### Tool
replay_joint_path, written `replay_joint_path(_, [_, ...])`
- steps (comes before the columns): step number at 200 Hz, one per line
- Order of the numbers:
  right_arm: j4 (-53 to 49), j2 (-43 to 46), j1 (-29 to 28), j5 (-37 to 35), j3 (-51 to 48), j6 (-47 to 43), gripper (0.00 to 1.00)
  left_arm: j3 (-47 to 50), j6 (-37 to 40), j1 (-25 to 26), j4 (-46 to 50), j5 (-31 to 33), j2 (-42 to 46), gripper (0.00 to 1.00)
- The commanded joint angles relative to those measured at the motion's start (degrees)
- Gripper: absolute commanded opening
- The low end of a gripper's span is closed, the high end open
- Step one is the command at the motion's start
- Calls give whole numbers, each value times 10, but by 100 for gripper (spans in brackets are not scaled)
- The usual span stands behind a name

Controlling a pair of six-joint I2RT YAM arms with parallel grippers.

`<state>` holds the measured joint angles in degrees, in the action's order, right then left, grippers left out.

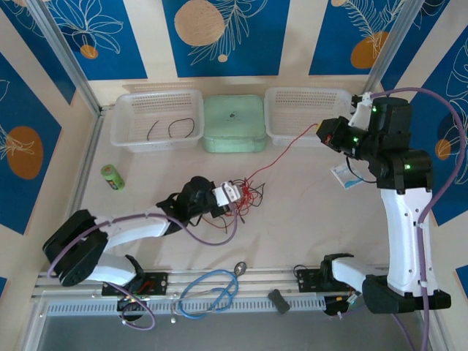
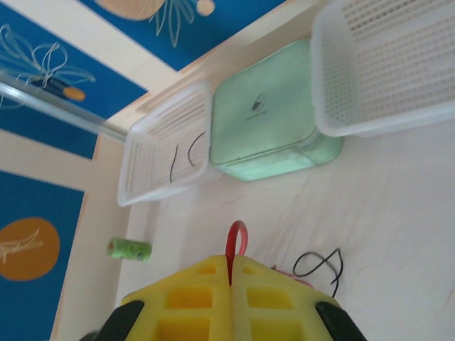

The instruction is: Untangle the cables

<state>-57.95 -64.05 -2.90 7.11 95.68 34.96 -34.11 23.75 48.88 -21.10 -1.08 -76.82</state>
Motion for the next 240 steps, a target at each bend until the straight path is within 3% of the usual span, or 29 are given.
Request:
replay_joint_path(1, [15,3,21,-26,20,11,0,31,-37,-2,-19,35,39,0])
replay_joint_path(70, [0,16,75,-86,57,-2,0,87,-80,-4,5,147,112,0])
replay_joint_path(153, [-18,37,126,-104,87,-15,0,82,-104,-5,75,274,150,0])
replay_joint_path(240, [-28,58,138,-145,89,-28,0,51,-143,-35,168,336,145,0])
